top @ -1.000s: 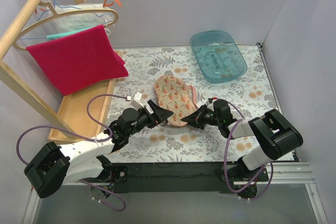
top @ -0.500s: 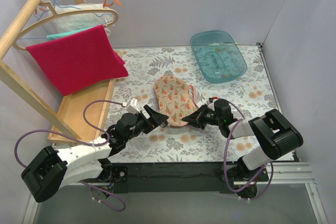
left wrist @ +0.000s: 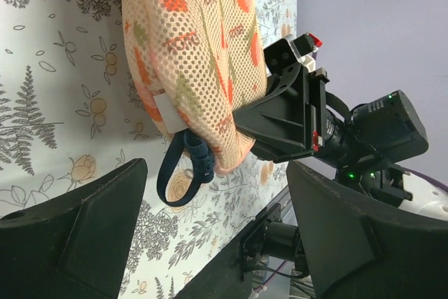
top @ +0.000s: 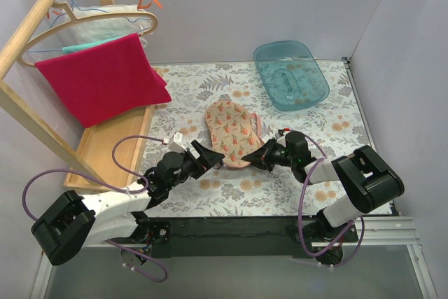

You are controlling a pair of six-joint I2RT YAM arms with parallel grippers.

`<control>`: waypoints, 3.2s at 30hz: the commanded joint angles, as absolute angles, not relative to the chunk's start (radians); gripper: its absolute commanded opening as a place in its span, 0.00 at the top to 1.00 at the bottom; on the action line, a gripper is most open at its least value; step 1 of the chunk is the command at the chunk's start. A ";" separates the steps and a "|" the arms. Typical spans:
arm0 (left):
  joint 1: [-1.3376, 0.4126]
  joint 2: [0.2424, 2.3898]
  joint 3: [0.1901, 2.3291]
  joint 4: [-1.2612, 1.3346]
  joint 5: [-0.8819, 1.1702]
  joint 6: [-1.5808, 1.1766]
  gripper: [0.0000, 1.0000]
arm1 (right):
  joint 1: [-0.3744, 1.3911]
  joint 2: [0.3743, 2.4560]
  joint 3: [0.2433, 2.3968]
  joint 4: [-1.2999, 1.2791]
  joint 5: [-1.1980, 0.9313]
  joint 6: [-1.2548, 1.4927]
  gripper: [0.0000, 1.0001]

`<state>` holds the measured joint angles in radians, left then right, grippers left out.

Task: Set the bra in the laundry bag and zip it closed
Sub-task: Adjust the bra in the laundry bag.

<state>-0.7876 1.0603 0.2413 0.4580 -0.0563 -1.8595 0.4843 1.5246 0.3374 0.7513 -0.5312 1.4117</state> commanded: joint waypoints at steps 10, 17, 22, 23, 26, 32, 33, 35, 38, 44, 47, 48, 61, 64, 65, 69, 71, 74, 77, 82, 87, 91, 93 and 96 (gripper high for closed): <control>-0.784 1.141 0.294 0.564 -0.037 -1.875 0.21 | 0.482 1.500 0.357 0.790 -0.554 1.404 0.90; -0.784 1.151 0.339 0.566 -0.021 -1.858 0.22 | 0.482 1.502 0.345 0.790 -0.548 1.397 0.90; -0.784 1.118 0.325 0.549 -0.021 -1.876 0.23 | 0.482 1.511 0.345 0.790 -0.548 1.394 0.90; -0.784 1.118 0.322 0.554 -0.021 -1.878 0.23 | 0.482 1.512 0.345 0.790 -0.548 1.391 0.90; -0.784 1.134 0.322 0.566 -0.020 -1.884 0.23 | 0.483 1.514 0.350 0.790 -0.548 1.391 0.91; -0.784 1.231 0.367 0.606 -0.009 -1.879 0.23 | 0.485 1.500 0.350 0.784 -0.549 1.388 0.91; -0.784 1.253 0.382 0.617 -0.003 -1.879 0.23 | 0.491 1.500 0.350 0.784 -0.548 1.388 0.91; -0.784 1.290 0.402 0.644 -0.002 -1.881 0.23 | 0.500 1.497 0.353 0.782 -0.549 1.390 0.90; -0.784 1.359 0.434 0.687 0.034 -1.884 0.23 | 0.522 1.499 0.357 0.776 -0.546 1.390 0.90; -0.782 1.474 0.528 0.718 0.083 -1.861 0.23 | 0.572 1.520 0.367 0.762 -0.571 1.391 0.88; -0.781 1.500 0.549 0.692 0.090 -1.862 0.27 | 0.583 1.505 0.348 0.762 -0.551 1.393 0.86; -0.778 1.500 0.548 0.693 0.089 -1.867 0.26 | 0.583 1.500 0.345 0.756 -0.546 1.388 0.86; -0.769 1.287 0.462 0.510 0.038 -1.813 0.20 | 0.555 1.505 0.382 0.738 -0.515 1.368 0.85; -0.767 1.215 0.419 0.450 0.012 -1.810 0.19 | 0.528 1.509 0.399 0.735 -0.522 1.362 0.85; -0.769 1.198 0.407 0.442 0.012 -1.813 0.19 | 0.523 1.509 0.402 0.735 -0.522 1.358 0.85; -0.769 1.144 0.365 0.417 -0.021 -1.819 0.19 | 0.503 1.517 0.420 0.732 -0.525 1.358 0.85; -0.769 1.122 0.351 0.399 -0.034 -1.821 0.19 | 0.500 1.522 0.425 0.732 -0.526 1.355 0.85; -0.769 1.100 0.339 0.371 -0.041 -1.825 0.19 | 0.492 1.525 0.431 0.732 -0.526 1.355 0.85; -0.769 1.072 0.330 0.345 -0.055 -1.828 0.19 | 0.489 1.526 0.431 0.732 -0.528 1.353 0.85; -0.770 1.023 0.310 0.344 -0.069 -1.835 0.19 | 0.485 1.529 0.433 0.730 -0.531 1.351 0.85; -0.770 1.002 0.304 0.377 -0.060 -1.841 0.20 | 0.483 1.529 0.437 0.729 -0.532 1.353 0.85; -0.770 1.026 0.313 0.413 -0.048 -1.848 0.20 | 0.483 1.528 0.434 0.729 -0.532 1.351 0.85; -0.769 1.057 0.311 0.428 -0.043 -1.855 0.20 | 0.482 1.525 0.431 0.727 -0.532 1.351 0.85; -0.769 1.098 0.313 0.471 -0.037 -1.859 0.20 | 0.483 1.520 0.426 0.727 -0.534 1.351 0.85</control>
